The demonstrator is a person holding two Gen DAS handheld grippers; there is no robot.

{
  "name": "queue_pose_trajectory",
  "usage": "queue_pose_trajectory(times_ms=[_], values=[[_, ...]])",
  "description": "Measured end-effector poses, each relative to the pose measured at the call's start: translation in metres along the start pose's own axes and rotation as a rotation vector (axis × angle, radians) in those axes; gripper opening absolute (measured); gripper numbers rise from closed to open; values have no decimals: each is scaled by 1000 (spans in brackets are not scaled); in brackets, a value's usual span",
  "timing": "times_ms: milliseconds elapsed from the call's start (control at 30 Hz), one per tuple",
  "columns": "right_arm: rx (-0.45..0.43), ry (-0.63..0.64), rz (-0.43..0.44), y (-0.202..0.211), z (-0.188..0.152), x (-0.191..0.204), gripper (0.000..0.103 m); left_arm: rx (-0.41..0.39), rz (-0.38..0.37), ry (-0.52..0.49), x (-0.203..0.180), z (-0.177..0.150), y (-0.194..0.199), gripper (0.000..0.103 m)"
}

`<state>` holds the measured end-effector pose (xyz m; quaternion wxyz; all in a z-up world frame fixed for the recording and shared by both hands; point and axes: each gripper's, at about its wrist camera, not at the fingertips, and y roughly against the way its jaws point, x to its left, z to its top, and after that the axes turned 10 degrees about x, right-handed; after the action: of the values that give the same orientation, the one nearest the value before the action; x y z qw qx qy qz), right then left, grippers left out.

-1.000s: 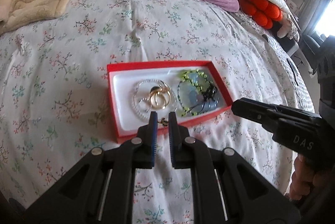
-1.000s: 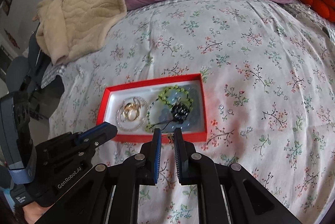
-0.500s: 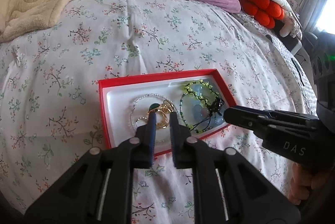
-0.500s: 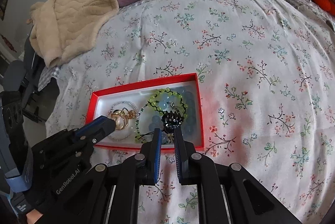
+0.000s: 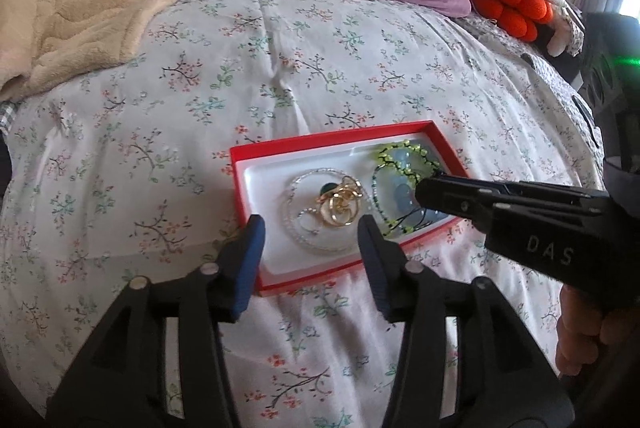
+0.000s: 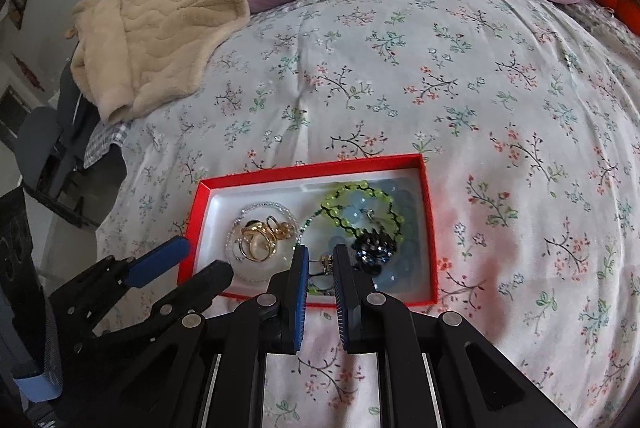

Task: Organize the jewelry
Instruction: 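Open both tools to drop the studs into the box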

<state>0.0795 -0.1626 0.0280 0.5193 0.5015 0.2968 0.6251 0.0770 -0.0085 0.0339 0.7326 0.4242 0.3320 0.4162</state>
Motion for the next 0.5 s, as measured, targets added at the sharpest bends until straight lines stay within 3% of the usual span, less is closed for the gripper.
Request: queue_pose_trajectory(times_ms=[100,200,233,333,500], values=[[-12,-1,19,3,1,1,19,-1,-12,4,2,-1,2,51],[-21,21,14,10,-1,3,24,-7,7,1,1,-4,7,60],[-24,25,12,13,-2,3,30,-10,9,-2,1,-5,8,62],[-43,26,22,23,-7,1,59,-13,23,-7,-1,-10,14,63],[-62,40,6,39,-16,1,60,-9,64,22,0,-22,23,75]])
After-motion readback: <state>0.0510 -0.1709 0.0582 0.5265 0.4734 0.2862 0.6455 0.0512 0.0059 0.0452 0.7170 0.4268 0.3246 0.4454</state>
